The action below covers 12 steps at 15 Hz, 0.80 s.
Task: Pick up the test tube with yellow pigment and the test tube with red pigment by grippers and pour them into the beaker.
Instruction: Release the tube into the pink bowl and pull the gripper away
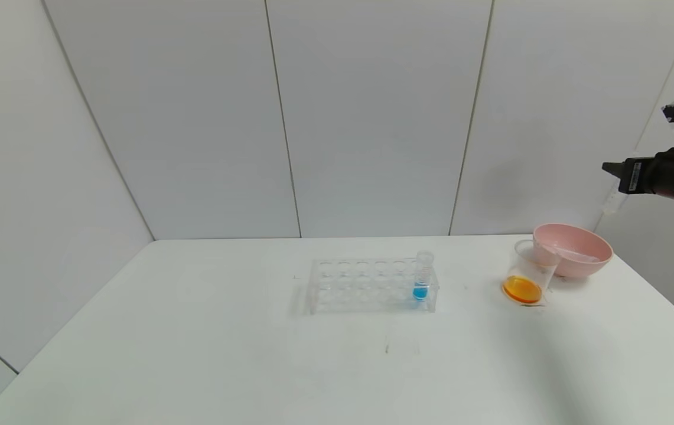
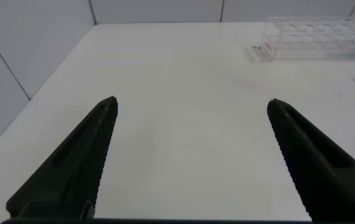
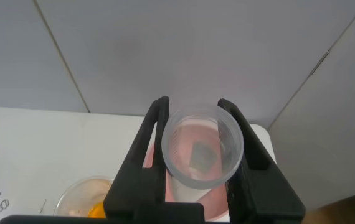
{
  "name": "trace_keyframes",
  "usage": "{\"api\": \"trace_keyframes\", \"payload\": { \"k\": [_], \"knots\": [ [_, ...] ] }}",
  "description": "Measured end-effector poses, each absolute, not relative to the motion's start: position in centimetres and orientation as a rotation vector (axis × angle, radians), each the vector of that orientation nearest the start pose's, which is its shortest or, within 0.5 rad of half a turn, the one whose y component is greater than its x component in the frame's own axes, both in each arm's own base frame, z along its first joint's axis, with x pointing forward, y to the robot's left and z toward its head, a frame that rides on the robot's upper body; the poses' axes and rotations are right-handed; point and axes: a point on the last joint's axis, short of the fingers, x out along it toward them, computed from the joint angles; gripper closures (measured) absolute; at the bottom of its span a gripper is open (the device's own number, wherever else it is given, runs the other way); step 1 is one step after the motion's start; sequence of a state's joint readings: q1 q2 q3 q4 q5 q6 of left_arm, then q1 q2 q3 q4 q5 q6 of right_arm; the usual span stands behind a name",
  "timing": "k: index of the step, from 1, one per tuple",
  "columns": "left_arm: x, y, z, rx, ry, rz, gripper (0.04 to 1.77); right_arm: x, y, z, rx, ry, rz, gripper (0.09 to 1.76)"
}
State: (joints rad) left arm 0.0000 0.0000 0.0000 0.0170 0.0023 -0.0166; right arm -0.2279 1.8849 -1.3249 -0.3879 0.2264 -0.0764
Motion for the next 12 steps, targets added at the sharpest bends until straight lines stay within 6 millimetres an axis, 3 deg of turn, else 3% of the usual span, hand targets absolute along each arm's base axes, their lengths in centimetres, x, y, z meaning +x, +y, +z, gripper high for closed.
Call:
{"api": "trace_keyframes", "payload": {
  "k": [4,8,12],
  "knots": [
    [-2.3,0.0,7.4,-0.016,0.017,0.003,0.09,39.3,-9.1,20.5,-0.023,0.055,-0.074,1.26],
    [-2.3,0.0,7.4,-0.017,0.017,0.002,0.09,42.1,-9.9,15.4,-0.005,0.114,-0.117,1.26],
    [-2.3,0.0,7.4,-0.017,0.017,0.003,0.09,43.7,-10.2,12.9,0.002,0.158,-0.116,1.26]
  ]
}}
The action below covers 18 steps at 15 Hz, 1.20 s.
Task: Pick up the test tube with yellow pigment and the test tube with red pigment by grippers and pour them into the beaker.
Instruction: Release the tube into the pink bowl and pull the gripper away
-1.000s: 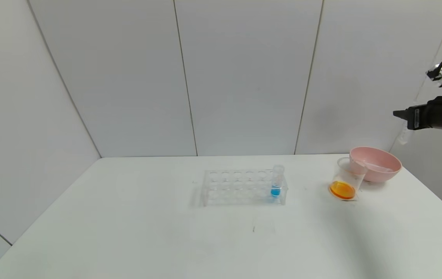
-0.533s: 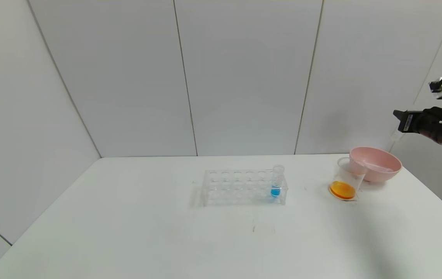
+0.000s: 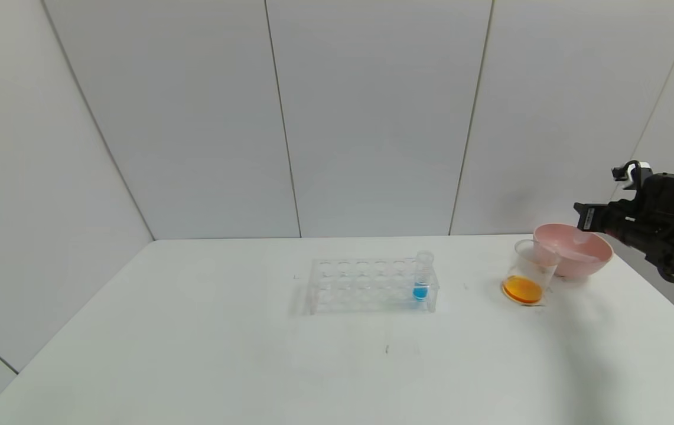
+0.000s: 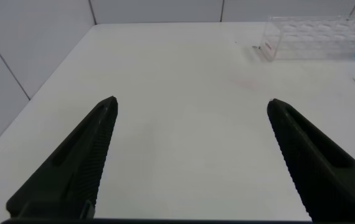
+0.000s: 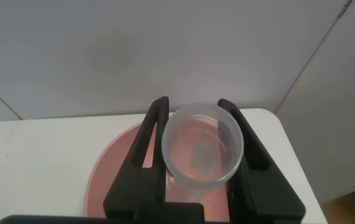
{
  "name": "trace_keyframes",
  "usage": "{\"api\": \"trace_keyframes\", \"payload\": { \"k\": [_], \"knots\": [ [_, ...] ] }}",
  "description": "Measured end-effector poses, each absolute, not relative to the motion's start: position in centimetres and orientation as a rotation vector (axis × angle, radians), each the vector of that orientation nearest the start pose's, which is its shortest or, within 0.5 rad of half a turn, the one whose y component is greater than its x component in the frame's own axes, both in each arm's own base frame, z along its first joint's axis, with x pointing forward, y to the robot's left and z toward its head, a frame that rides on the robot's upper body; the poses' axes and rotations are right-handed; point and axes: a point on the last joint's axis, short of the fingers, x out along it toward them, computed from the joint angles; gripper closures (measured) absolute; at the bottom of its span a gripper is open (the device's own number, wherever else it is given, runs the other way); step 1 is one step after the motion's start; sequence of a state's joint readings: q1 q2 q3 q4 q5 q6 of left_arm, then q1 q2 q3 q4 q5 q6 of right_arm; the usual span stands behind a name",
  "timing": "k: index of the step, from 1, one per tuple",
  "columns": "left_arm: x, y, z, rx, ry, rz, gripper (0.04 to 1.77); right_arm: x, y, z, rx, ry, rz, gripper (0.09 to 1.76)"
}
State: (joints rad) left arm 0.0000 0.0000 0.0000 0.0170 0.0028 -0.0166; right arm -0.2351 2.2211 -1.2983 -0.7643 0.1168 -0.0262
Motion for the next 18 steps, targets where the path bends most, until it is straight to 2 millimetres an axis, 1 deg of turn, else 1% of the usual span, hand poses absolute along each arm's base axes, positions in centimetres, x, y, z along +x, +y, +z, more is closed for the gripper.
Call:
{"api": "trace_keyframes", "payload": {
  "k": [2,5,10,11,12,14,18],
  "knots": [
    [-2.28,0.01,7.37,-0.017,0.017,0.003,0.09,44.07,-10.46,12.37,0.008,0.188,-0.119,1.26],
    [-2.28,0.01,7.37,-0.017,0.017,0.003,0.09,44.47,-10.63,12.45,0.009,0.188,-0.12,1.26],
    [-2.28,0.01,7.37,-0.017,0.017,0.003,0.09,44.45,-10.64,12.08,0.009,0.2,-0.111,1.26],
    [-2.28,0.01,7.37,-0.016,0.017,0.003,0.09,44.42,-10.65,12.03,0.011,0.202,-0.11,1.17],
    [-2.28,0.01,7.37,-0.017,0.017,0.002,0.09,44.42,-10.68,12.01,0.011,0.203,-0.111,1.04],
    [-2.28,0.01,7.37,-0.017,0.017,0.003,0.09,44.48,-10.71,12.12,0.011,0.207,-0.116,0.84],
    [-2.28,0.01,7.37,-0.016,0.017,0.003,0.09,44.45,-10.68,12.48,0.01,0.198,-0.116,0.55]
  ]
}}
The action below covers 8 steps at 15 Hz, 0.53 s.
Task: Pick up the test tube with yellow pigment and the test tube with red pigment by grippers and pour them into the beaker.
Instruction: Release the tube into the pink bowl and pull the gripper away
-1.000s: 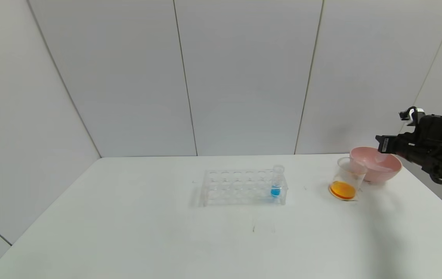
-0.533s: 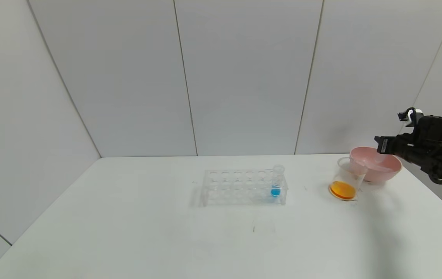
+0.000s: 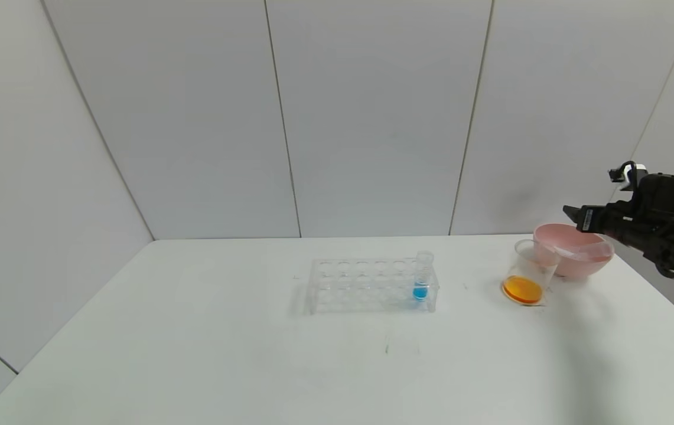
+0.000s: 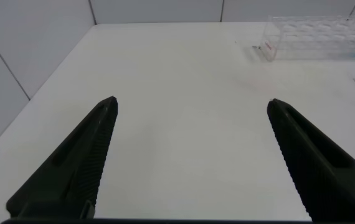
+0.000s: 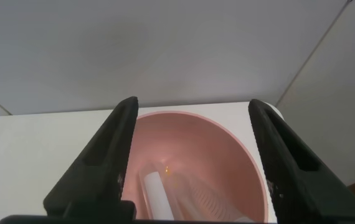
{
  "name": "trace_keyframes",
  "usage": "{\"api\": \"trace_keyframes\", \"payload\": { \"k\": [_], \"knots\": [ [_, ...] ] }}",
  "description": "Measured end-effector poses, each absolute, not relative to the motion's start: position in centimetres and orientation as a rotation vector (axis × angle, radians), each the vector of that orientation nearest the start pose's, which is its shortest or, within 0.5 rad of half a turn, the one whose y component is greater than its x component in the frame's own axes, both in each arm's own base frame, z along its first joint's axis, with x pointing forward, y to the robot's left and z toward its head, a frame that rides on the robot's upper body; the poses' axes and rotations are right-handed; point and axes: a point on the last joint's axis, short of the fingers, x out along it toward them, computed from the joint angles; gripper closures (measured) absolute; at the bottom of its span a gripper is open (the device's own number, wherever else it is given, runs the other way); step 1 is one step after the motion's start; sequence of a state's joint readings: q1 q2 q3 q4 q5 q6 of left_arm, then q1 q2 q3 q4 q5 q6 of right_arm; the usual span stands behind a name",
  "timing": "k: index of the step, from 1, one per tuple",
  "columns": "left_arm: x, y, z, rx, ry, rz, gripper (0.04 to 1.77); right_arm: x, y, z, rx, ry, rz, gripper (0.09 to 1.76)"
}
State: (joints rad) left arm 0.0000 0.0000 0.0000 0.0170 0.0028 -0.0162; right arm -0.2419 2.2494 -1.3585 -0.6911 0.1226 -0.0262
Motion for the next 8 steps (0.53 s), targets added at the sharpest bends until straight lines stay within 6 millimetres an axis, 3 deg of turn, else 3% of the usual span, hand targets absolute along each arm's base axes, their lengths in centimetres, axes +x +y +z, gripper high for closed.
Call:
{"api": "trace_keyframes", "payload": {
  "k": [4,8],
  "knots": [
    [-2.3,0.0,7.4,-0.017,0.017,0.003,0.09,43.3,-9.1,14.7,0.011,0.168,-0.092,0.39],
    [-2.3,0.0,7.4,-0.017,0.017,0.003,0.09,39.4,-4.7,18.3,0.009,0.137,-0.008,0.29]
  ]
}}
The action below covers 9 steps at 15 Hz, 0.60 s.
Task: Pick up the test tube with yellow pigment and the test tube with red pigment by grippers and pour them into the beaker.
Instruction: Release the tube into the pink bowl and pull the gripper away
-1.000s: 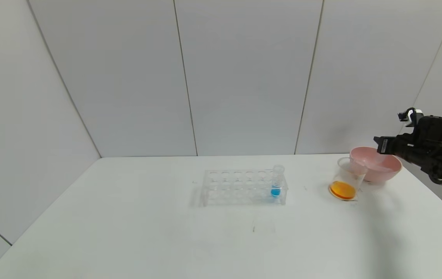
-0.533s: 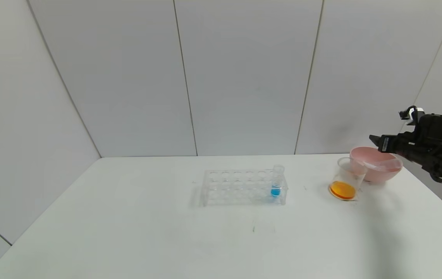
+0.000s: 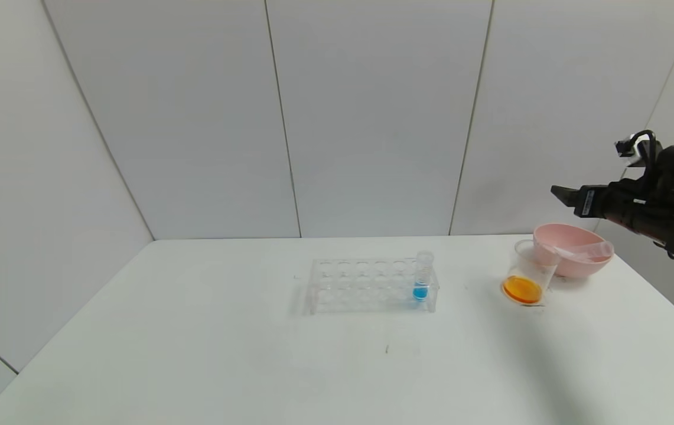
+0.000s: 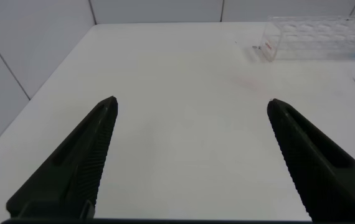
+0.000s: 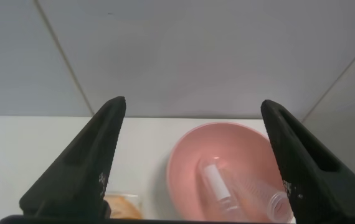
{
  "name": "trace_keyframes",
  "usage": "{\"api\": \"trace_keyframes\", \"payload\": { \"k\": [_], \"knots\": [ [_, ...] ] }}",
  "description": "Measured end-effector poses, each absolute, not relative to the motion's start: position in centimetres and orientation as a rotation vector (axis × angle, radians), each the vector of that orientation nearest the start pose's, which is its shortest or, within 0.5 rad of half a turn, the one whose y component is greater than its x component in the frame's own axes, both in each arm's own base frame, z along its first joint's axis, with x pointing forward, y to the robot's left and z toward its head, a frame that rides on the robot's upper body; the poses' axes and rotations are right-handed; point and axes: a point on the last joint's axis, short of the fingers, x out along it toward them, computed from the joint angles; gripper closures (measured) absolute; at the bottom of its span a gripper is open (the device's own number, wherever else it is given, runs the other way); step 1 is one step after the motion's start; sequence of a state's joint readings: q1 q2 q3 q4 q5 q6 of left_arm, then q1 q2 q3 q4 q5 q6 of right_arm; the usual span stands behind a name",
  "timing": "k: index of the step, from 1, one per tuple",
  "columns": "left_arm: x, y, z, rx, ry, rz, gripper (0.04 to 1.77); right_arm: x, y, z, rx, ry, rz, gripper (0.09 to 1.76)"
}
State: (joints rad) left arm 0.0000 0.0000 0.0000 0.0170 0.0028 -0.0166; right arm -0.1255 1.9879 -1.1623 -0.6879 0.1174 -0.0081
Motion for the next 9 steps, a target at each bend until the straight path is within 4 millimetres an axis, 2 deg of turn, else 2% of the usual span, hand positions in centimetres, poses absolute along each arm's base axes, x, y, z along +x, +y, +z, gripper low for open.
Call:
{"api": "trace_keyframes", "payload": {
  "k": [2,4,9],
  "knots": [
    [-2.3,0.0,7.4,-0.017,0.017,0.002,0.09,36.6,-2.4,19.4,0.005,0.133,0.045,0.26],
    [-2.3,0.0,7.4,-0.017,0.017,0.003,0.09,33.3,-0.8,20.7,0.001,0.116,0.084,0.23],
    [-2.3,0.0,7.4,-0.017,0.017,0.003,0.09,23.8,0.0,24.3,-0.015,-0.005,0.106,0.19]
  ]
}}
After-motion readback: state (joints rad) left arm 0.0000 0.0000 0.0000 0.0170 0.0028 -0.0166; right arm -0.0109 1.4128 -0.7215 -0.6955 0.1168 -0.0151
